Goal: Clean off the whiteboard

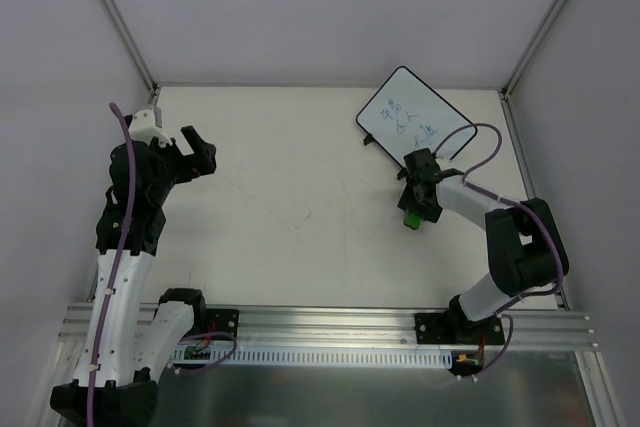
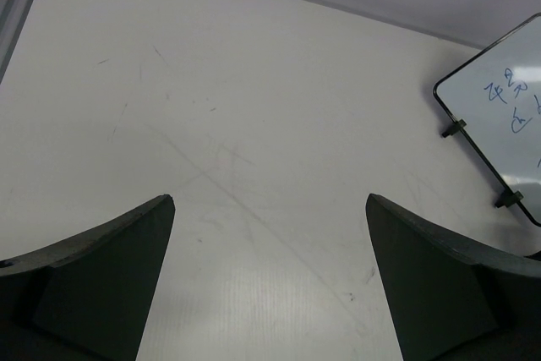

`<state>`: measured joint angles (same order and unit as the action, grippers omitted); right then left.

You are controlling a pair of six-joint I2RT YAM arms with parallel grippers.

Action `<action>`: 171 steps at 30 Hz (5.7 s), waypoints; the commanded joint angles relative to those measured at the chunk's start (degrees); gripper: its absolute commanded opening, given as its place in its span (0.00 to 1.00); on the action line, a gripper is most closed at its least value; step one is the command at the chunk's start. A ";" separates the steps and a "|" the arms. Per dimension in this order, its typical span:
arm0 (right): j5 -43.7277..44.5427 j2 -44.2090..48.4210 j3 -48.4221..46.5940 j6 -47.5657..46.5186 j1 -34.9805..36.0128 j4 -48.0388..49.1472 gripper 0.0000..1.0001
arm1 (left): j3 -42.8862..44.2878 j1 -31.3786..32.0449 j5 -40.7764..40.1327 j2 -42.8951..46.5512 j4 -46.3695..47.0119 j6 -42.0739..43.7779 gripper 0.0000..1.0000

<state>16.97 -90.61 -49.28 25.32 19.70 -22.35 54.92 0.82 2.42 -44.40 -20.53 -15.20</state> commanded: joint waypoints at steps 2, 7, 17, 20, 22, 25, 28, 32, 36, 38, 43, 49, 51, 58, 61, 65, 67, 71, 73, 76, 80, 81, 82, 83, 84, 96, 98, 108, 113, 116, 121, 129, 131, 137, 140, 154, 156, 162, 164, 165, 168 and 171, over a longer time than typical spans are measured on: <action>2.01 -0.27 -1.87 1.58 0.95 3.28 0.49 | -0.25 1.20 0.05 -0.07 1.20 0.96 0.99; 1.93 -0.01 -4.86 -2.37 5.95 3.28 0.23 | -0.51 1.55 0.05 -0.77 1.20 0.79 0.99; -4.13 -18.86 -29.36 -13.18 28.78 2.22 0.15 | -2.27 3.22 1.45 -2.35 1.20 -3.69 0.99; -8.25 -26.08 -38.22 -18.10 33.62 0.56 0.16 | -2.97 3.66 2.77 -3.23 1.11 -5.36 0.99; -10.02 -28.56 -41.67 -21.78 35.83 -0.24 0.20 | -3.41 3.84 3.03 -2.97 1.20 -6.15 0.99; -10.38 -32.69 -47.21 -24.61 39.09 -2.25 0.27 | -3.85 4.10 2.60 -2.27 1.20 -5.46 0.99; -10.73 -36.46 -51.79 -24.79 40.59 -4.62 0.37 | -4.64 4.45 1.81 -1.48 1.11 -4.75 0.99; -9.77 -37.01 -52.33 -24.88 40.85 -5.42 0.60 | -5.69 4.89 1.63 -0.51 1.02 -5.10 0.99; -7.22 -31.22 -50.92 -28.82 39.89 -5.42 0.91 | -6.31 4.98 1.63 0.98 0.76 -5.54 0.99; -7.04 -26.58 -50.13 -29.27 38.14 -5.34 0.94 | -6.49 4.98 1.37 1.33 0.67 -5.45 0.99; -7.38 -15.15 -45.66 -28.84 29.45 -5.16 0.95 | -6.14 4.98 0.32 2.04 0.06 -5.19 0.99; -16.87 -0.28 -33.88 -31.28 7.05 -1.21 0.97 | -7.01 4.98 -0.04 2.39 -0.30 -5.10 0.99; -24.42 2.00 -32.73 -34.28 -2.53 -1.29 0.97 | -7.19 4.98 0.83 2.83 -0.30 -5.28 0.99; -44.12 3.86 -32.28 -35.60 -28.39 -1.12 0.87 | -7.28 4.89 1.80 2.57 -0.21 -4.58 0.99; -46.06 2.37 -32.90 -38.76 -32.44 -1.21 0.86 | -6.75 4.98 1.98 1.95 -0.21 -3.79 0.99; -54.81 -2.11 -34.57 -41.49 -38.14 -1.29 0.85 | -5.79 4.98 3.11 0.81 -0.12 -2.64 0.99; -58.70 -6.23 -36.15 -41.84 -39.82 -1.38 0.83 | -5.09 4.98 5.05 0.46 -0.03 -1.77 0.99; -69.60 -12.92 -39.49 -43.07 -42.55 -1.56 0.77 | -4.82 4.98 8.04 -0.07 -0.12 0.96 0.99; -69.97 -14.76 -40.89 -43.95 -42.64 -1.56 0.77 | -4.99 4.98 7.69 0.11 -0.12 1.66 0.99; -70.32 -16.35 -42.47 -44.74 -42.64 -1.64 0.77 | -5.08 4.98 7.60 -0.07 -0.12 1.76 0.99; -72.85 -20.30 -43.88 -45.18 -42.64 -1.73 0.76 | -5.08 4.98 7.95 -1.56 -0.12 1.58 0.99; -73.57 -20.83 -44.06 -45.18 -42.64 -1.73 0.74 | -4.99 4.98 8.04 -1.83 -0.12 1.49 0.99; -74.01 -21.27 -44.15 -45.27 -42.56 -1.73 0.73 | -4.91 4.98 8.13 -2.09 -0.29 1.49 0.99; -74.80 -21.62 -44.24 -45.36 -42.56 -1.65 0.71 | -4.82 4.98 8.31 -2.61 -0.21 1.32 0.99; -75.33 -22.50 -44.41 -45.45 -42.56 -1.73 0.69 | -4.64 4.98 8.31 -2.79 -0.21 1.14 0.99; -80.42 -27.43 -47.40 -46.77 -42.29 -1.56 0.50 | -3.94 4.89 8.75 -4.99 -0.29 0.52 0.99; -81.04 -28.04 -47.75 -46.85 -42.20 -1.73 0.49 | -4.03 4.98 8.92 -5.17 -0.21 0.52 0.99; -81.66 -29.97 -48.90 -47.29 -40.98 -1.65 0.38 | -4.03 5.07 9.45 -6.13 -0.21 0.70 0.99; -82.63 -30.42 -49.78 -47.03 -40.97 -1.56 0.13 | -4.38 5.07 9.89 -6.13 -0.21 0.79 0.99; -83.24 -29.81 -49.87 -46.94 -41.06 -1.56 0.00 | -4.64 5.07 9.98 -6.13 -0.30 1.05 0.99; -85.61 -27.87 -49.95 -46.94 -41.06 -1.47 0.00 | -5.08 5.07 10.76 -6.40 -0.30 1.23 0.99; -85.53 -22.69 -51.09 -47.03 -41.32 -1.29 0.00 | -5.08 5.07 10.68 -6.40 -0.21 1.49 0.99; -84.57 -20.93 -51.97 -46.86 -41.33 -1.21 0.00 | -5.17 5.07 11.12 -6.31 -0.21 1.32 0.99; -81.05 -16.89 -55.48 -45.45 -41.24 -0.68 0.00 | -5.61 5.16 11.30 -7.10 -0.21 -0.53 0.99; -80.61 -15.48 -56.02 -43.26 -41.06 1.15 0.00 | -5.52 5.42 11.03 -7.63 -0.21 -1.32 0.99; -69.20 -0.54 -32.41 -29.90 -27.36 25.13 0.00 | -4.20 12.10 5.41 -15.09 -0.30 -11.58 0.99; -67.26 1.83 -28.18 -29.28 -24.12 27.78 0.00 | -4.38 12.97 3.92 -16.32 -0.30 -14.14 0.99; -61.27 6.05 -12.55 -25.85 -15.68 39.30 0.00 | -5.70 16.66 -2.06 -19.22 -0.30 -23.02 0.99; -60.22 6.58 -9.36 -23.32 -14.26 43.41 0.00 | -5.87 18.85 -4.24 -20.19 -0.29 -25.13 0.99; -59.87 6.85 -6.74 -22.86 -13.12 44.57 0.01 | -6.05 19.74 -5.04 -21.24 -0.21 -25.75 0.99; -58.11 8.08 -2.51 -21.72 -11.45 47.83 0.00 | -7.01 22.38 -8.20 -23.00 -0.21 -29.00 0.99; -57.05 8.69 -0.30 -21.28 -10.39 49.77 0.00 | -8.68 23.87 -10.66 -24.32 -0.12 -33.31 0.99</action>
<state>-42.15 -85.69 -50.30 2.13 8.47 17.39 47.88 23.35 -2.70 -67.68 -21.26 -42.15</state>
